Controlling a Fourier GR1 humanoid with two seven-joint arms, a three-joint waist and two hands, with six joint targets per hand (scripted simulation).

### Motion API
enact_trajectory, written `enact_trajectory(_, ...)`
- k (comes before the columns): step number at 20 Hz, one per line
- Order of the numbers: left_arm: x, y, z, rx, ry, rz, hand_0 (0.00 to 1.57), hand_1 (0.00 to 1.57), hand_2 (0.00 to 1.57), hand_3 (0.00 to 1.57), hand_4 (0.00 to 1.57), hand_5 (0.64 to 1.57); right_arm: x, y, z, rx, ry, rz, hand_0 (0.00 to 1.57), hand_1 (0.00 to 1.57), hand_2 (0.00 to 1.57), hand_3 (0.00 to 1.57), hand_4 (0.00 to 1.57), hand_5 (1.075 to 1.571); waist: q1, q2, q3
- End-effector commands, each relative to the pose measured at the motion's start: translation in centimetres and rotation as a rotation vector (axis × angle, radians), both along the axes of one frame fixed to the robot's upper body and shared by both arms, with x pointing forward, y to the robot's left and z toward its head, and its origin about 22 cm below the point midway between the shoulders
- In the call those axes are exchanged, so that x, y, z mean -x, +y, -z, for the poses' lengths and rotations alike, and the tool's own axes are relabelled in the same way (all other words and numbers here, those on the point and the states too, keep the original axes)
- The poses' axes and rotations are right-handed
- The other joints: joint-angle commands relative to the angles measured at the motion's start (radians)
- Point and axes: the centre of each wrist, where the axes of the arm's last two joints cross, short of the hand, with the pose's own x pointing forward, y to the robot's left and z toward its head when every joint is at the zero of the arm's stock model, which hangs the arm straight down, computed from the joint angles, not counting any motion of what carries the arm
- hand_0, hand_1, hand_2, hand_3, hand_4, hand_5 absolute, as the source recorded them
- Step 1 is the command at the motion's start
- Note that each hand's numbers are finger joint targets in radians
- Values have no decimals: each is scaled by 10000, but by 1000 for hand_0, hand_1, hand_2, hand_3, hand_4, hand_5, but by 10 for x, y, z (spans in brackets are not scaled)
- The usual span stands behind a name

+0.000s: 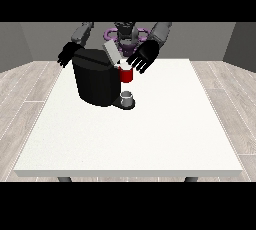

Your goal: Insert the coffee pod into the coffee machine and close the lid

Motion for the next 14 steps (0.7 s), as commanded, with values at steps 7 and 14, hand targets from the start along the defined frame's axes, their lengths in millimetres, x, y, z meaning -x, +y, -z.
enact_trajectory(7,0,7,-16,-920,1,48,567,567,810,640,235,1571,-2,2,-3,195,-167,-143,0,0,0,0,435,1571,-234,257,-6)
enact_trajectory(14,0,-6,11,-1500,600,286,0,0,0,0,0,1571,0,11,7,-15,450,144,0,0,0,0,387,1571,205,-280,-7)
